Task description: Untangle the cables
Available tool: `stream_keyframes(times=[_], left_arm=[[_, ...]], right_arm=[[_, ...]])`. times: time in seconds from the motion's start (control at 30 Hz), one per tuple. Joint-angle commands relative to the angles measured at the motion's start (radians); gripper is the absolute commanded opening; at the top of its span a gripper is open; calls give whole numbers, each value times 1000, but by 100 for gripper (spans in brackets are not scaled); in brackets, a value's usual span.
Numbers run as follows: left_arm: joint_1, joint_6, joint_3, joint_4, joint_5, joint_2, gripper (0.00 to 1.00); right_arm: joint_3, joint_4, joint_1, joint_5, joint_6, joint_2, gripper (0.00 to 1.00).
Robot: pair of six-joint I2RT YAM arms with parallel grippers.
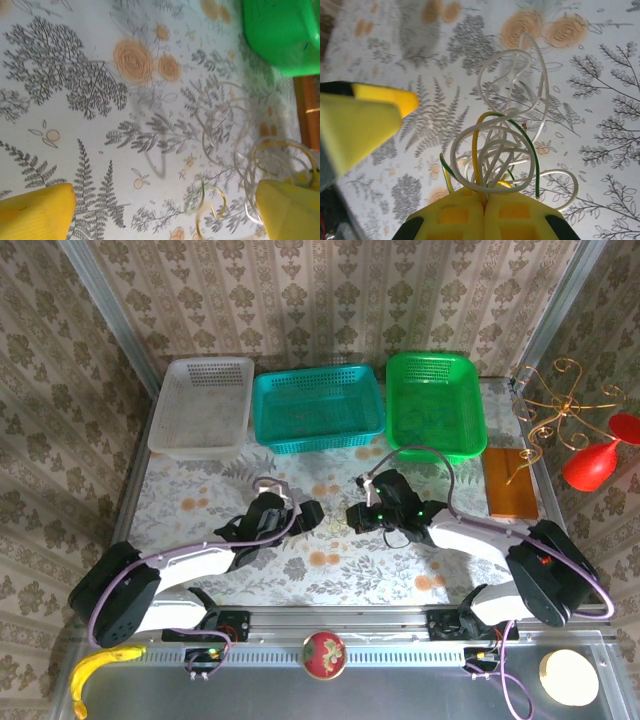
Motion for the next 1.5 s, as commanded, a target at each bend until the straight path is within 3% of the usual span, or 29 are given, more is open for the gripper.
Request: stream_keyframes(times=[0.0, 0.43, 0.9, 1.47], left_arm=[[20, -42, -4, 76, 33, -34, 91], [4, -37, -3, 184, 83, 25, 68], [-156, 282, -28, 198, 20, 60, 71], [-206, 362, 33, 275, 11, 182, 70]], right_arm=[[-41, 61, -7, -69, -37, -46, 0], [-51, 100, -17, -68, -2, -61, 0], [46, -19, -54, -21, 74, -43, 0], [59, 6, -53, -33, 145, -12, 0]])
